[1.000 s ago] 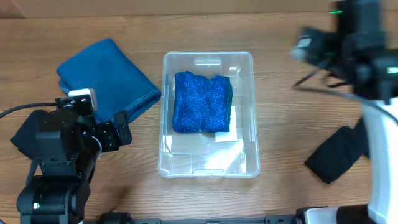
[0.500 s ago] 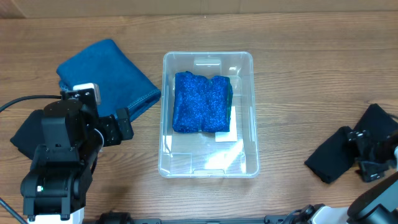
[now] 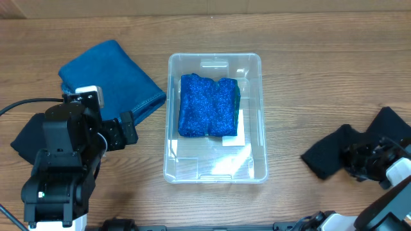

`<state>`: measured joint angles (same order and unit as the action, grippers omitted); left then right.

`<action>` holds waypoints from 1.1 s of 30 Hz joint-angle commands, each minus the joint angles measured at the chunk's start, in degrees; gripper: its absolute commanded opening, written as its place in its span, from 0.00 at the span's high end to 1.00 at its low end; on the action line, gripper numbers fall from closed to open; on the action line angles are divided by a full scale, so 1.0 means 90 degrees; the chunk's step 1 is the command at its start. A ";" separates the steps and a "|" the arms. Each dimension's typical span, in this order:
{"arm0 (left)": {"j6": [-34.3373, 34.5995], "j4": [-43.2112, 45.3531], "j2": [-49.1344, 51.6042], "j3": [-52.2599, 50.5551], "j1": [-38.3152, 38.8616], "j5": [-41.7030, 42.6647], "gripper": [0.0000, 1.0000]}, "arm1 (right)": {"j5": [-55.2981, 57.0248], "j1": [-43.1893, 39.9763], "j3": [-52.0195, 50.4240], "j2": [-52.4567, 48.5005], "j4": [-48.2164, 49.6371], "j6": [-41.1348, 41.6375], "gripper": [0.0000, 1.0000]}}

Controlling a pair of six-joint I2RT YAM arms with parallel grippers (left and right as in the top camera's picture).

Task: Pack container
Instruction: 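Reach the right gripper down to the black cloth on the right, then lift the black cloth and place it beside the blue cloth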

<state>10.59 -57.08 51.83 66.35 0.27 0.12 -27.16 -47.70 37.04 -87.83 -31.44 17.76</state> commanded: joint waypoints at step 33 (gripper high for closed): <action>-0.0032 0.0034 -0.0022 0.0141 -0.0029 -0.0061 0.00 | 0.2832 0.7885 0.5192 -0.1627 -0.1875 0.0119 0.24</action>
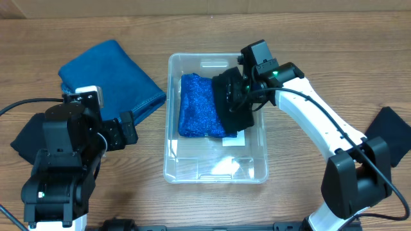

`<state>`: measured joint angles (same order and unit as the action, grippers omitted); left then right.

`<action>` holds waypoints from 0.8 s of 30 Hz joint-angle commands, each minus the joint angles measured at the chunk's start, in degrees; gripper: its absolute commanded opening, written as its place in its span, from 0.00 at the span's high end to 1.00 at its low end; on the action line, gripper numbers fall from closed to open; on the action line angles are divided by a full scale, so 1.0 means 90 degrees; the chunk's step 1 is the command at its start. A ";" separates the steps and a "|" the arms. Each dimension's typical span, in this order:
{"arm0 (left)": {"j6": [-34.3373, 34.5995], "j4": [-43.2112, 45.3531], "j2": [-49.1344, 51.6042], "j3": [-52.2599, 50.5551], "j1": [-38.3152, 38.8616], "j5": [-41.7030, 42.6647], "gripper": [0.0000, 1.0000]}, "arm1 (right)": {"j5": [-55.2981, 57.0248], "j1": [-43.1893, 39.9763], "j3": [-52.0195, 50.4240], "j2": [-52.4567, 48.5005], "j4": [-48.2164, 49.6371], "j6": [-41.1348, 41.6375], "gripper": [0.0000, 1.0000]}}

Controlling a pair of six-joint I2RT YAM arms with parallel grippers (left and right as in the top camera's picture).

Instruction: Pack container

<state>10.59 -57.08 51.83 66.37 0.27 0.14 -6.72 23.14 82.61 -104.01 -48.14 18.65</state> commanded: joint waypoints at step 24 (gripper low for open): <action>-0.0032 0.0002 -0.0022 0.0138 -0.0029 -0.0063 0.00 | -0.0233 -0.8167 -0.0685 0.1355 -0.0937 0.0714 0.00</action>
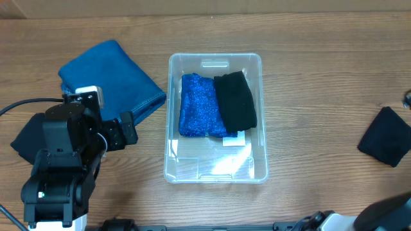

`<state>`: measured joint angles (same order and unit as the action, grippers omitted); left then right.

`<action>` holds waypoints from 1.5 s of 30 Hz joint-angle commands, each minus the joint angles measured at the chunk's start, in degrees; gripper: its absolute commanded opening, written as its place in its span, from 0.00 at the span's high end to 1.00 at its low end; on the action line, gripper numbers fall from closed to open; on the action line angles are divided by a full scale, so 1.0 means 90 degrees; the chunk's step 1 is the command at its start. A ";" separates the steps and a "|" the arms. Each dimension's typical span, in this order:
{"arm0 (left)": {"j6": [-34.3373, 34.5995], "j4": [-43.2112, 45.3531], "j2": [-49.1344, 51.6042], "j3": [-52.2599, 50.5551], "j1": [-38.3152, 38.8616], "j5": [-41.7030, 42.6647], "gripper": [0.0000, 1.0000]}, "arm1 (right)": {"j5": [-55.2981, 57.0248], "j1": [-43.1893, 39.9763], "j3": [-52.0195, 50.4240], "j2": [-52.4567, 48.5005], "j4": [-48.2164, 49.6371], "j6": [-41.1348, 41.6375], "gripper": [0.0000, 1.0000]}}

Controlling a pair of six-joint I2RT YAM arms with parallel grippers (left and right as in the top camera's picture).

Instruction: Pack container

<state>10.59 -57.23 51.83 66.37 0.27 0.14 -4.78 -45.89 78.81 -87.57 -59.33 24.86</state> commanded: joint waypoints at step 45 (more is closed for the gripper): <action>-0.0032 -0.0141 -0.0022 0.0138 -0.0029 -0.0063 0.00 | -0.4257 0.3665 0.1139 0.1047 -0.1098 -0.3320 0.94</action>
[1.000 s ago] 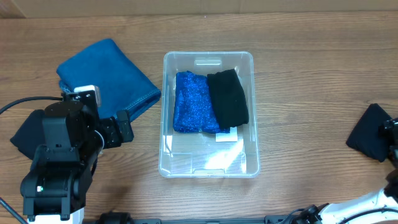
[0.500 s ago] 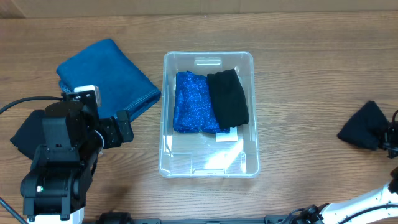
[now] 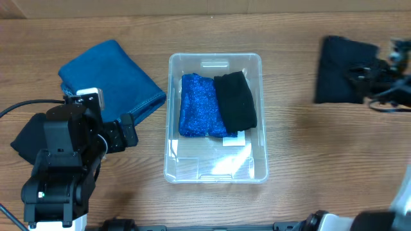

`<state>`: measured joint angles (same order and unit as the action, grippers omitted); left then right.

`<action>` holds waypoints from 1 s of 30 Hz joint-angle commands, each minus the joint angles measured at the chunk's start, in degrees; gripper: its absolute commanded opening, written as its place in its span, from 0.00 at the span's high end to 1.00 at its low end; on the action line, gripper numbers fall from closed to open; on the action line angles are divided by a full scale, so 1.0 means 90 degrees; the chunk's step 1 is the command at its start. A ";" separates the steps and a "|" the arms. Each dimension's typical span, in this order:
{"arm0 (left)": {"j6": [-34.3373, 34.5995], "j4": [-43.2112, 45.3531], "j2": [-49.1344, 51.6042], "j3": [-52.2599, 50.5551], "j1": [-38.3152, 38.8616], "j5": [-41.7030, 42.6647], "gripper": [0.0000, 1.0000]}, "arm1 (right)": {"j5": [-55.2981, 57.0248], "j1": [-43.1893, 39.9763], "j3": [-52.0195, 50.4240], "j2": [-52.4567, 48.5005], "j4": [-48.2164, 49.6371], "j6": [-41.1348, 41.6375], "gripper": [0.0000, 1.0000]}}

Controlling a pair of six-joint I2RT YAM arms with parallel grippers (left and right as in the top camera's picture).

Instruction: Pack container

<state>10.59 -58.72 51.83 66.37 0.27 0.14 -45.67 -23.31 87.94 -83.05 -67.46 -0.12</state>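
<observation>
A clear plastic container [image 3: 215,173] stands at the table's middle. Inside it a sparkly blue cloth [image 3: 198,106] lies folded, and a folded black cloth [image 3: 236,101] lies against its right side. At the far right top, my right gripper [image 3: 361,74] is shut on another black cloth [image 3: 337,61], which is blurred and held off the table to the right of the container. My left gripper [image 3: 128,130] rests low at the left, near the corner of a teal towel [image 3: 109,77]. Its jaws do not show well enough to judge.
A dark cloth [image 3: 22,138] sticks out from under the left arm's base at the far left. A white label [image 3: 234,141] lies in the container below the cloths. The right arm's cables and wrist reach in from the right edge.
The black cloth that lay on the table at the far right is now in my right gripper, higher up at the top right. The left arm and the container's contents are unchanged.
At first my right gripper was at a black cloth low on the right, with only the blue cloth in the container. Then it held that cloth over the container's right half. Then the cloth lay inside, the arm out of view. Now a second black cloth is held.
</observation>
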 commanded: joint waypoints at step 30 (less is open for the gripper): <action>-0.0034 -0.0051 -0.0022 0.0138 -0.0029 -0.0066 0.00 | 0.3184 0.6630 -0.0804 -0.2506 -0.0665 -0.4269 0.00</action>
<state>10.59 -59.18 51.83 66.37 0.27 0.14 -16.53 36.36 80.66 -105.71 -75.31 -40.10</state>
